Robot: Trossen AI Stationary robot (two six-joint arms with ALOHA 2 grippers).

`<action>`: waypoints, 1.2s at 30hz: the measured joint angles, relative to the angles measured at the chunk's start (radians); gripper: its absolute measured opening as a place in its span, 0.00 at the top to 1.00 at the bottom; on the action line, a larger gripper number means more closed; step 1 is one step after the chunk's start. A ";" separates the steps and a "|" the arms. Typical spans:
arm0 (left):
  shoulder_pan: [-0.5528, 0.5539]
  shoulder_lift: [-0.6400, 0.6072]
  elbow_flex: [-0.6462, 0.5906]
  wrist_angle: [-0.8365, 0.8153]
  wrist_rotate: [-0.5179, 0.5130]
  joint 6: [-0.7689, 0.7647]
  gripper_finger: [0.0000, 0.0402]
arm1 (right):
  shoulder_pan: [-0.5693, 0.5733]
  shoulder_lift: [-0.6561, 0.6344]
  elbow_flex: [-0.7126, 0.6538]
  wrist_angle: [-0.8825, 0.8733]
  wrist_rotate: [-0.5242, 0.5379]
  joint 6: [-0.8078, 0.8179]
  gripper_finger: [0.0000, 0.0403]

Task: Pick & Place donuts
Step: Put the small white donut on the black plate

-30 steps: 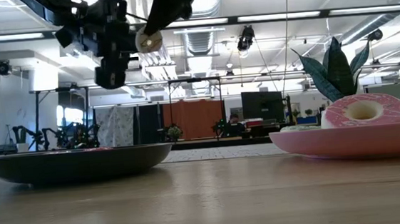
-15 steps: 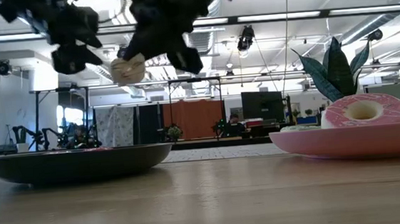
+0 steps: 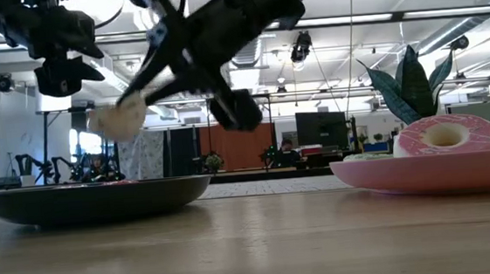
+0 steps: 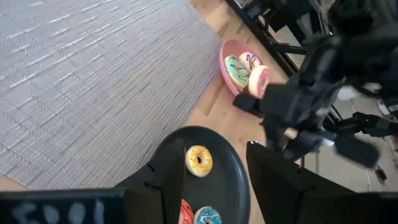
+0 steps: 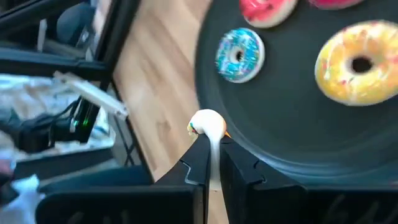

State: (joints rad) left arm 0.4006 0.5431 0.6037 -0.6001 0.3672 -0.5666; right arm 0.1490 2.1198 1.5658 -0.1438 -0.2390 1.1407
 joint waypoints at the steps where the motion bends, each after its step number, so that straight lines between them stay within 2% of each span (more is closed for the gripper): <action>1: -0.001 0.000 -0.002 0.001 0.001 -0.003 0.64 | 0.005 0.014 0.000 0.010 0.013 0.024 0.96; 9: -0.003 -0.003 -0.003 0.000 0.006 0.004 0.64 | 0.016 0.049 0.016 0.010 0.188 0.102 0.96; 15: -0.003 -0.003 -0.003 0.001 0.005 0.030 0.64 | 0.018 0.059 0.016 0.000 0.126 0.121 0.96; 23: -0.003 0.005 -0.003 0.007 -0.003 0.070 0.64 | 0.024 0.108 0.020 0.013 0.142 0.142 0.96; 30: -0.003 0.011 -0.003 0.008 -0.003 0.087 0.64 | 0.024 0.130 0.045 -0.003 0.156 0.089 0.96; 33: -0.003 0.011 -0.003 0.007 -0.004 0.102 0.64 | 0.023 0.130 0.046 -0.020 0.156 0.082 0.93; 36: -0.003 0.011 -0.003 0.008 -0.014 0.103 0.64 | 0.023 0.130 0.046 -0.037 0.146 0.083 0.85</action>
State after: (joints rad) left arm 0.3973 0.5537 0.6003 -0.5922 0.3533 -0.4637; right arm 0.1722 2.2494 1.6119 -0.1810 -0.0930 1.2234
